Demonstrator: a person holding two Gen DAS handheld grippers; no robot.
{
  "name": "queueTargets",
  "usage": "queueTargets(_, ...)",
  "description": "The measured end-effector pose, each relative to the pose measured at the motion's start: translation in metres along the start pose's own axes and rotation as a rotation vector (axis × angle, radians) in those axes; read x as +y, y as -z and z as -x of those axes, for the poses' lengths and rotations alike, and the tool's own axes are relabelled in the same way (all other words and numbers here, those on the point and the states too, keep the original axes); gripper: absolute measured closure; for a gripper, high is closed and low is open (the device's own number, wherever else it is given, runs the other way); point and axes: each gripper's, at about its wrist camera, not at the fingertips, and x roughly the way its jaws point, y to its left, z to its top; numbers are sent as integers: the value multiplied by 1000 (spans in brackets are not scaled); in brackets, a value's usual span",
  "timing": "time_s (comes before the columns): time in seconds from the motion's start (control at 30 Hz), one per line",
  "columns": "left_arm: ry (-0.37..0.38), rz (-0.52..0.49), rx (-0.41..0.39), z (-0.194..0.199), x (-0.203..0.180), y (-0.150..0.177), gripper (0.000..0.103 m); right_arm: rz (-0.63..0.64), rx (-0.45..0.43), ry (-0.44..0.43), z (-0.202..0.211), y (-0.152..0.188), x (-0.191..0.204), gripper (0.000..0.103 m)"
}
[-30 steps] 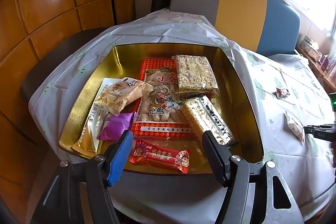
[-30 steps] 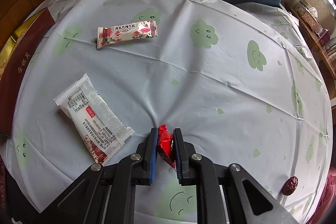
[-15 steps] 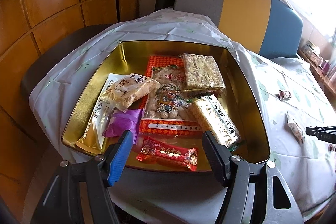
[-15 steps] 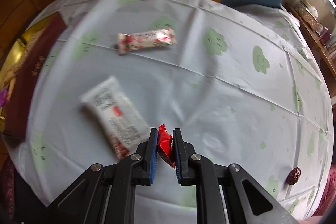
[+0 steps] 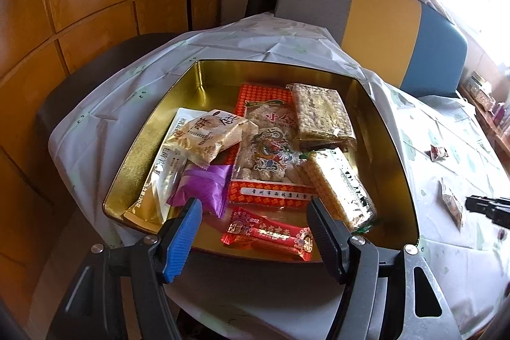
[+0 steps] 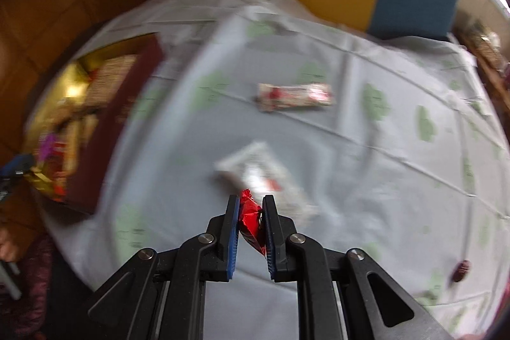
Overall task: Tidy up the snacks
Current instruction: 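Carry the small red candy into the gold tin and open the right gripper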
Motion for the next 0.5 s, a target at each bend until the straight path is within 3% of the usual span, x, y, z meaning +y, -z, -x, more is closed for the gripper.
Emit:
queueTargets(0.2,-13,29,-8,1,10,-2,34,89,-1,-101,-9,-6,63,89)
queueTargets(0.37,-41,100,-21,3,31,-8,34,106,-31,-279,-1,-18,106,89)
queueTargets(0.5,-69,150,-32,3,50,-13,34,146,-43,-344,2,-26,139,89)
